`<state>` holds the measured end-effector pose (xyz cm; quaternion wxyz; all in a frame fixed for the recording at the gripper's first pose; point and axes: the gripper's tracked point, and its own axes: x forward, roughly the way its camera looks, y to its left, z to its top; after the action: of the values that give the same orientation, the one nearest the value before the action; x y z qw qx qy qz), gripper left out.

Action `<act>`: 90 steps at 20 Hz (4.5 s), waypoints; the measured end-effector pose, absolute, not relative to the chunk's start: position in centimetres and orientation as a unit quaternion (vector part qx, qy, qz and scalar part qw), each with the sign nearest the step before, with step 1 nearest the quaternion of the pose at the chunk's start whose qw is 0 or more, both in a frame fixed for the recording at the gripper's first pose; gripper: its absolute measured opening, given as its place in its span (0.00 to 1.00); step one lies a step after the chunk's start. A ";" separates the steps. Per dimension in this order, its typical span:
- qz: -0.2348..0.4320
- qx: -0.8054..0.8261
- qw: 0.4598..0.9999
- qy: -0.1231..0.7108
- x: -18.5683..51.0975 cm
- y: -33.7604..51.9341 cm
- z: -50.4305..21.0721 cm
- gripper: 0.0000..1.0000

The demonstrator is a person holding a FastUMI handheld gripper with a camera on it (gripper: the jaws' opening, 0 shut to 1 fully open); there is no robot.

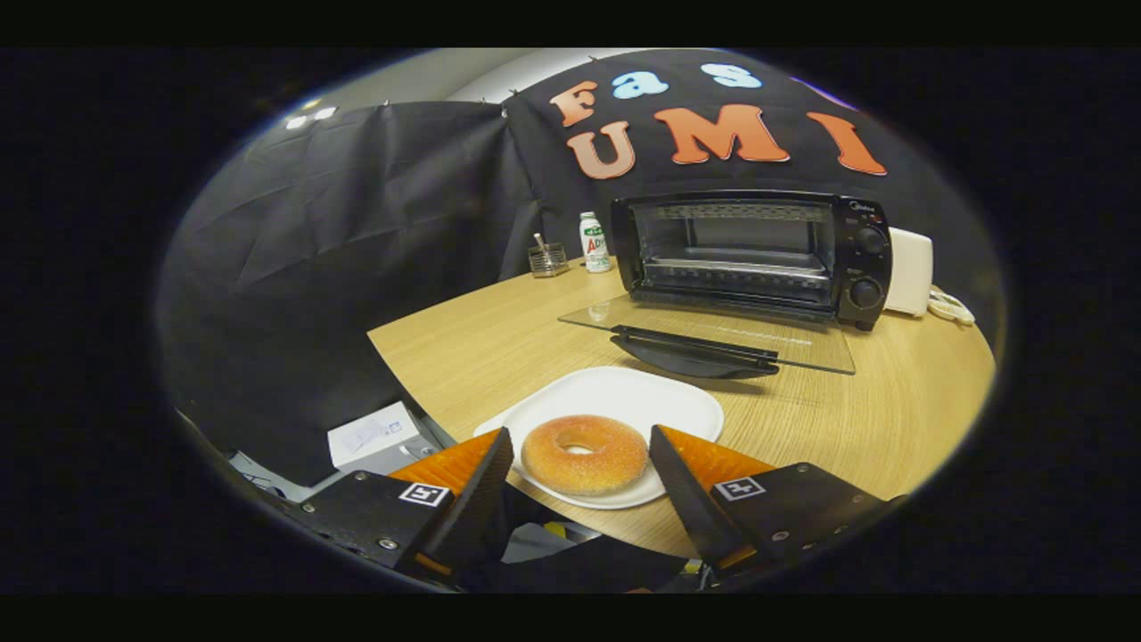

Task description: Open the toaster oven, put the food inside, and close the toaster oven door.

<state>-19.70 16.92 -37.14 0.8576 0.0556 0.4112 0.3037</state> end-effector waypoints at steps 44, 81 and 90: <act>0.021 0.393 0.864 0.315 7.4 12.2 -37.0 0.56; 0.082 0.135 0.920 0.357 -0.7 11.9 -36.6 0.88; 0.084 0.117 0.895 0.422 -9.0 14.3 -37.7 0.88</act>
<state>-9.02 14.28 -37.74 0.8953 0.1174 0.4216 0.0838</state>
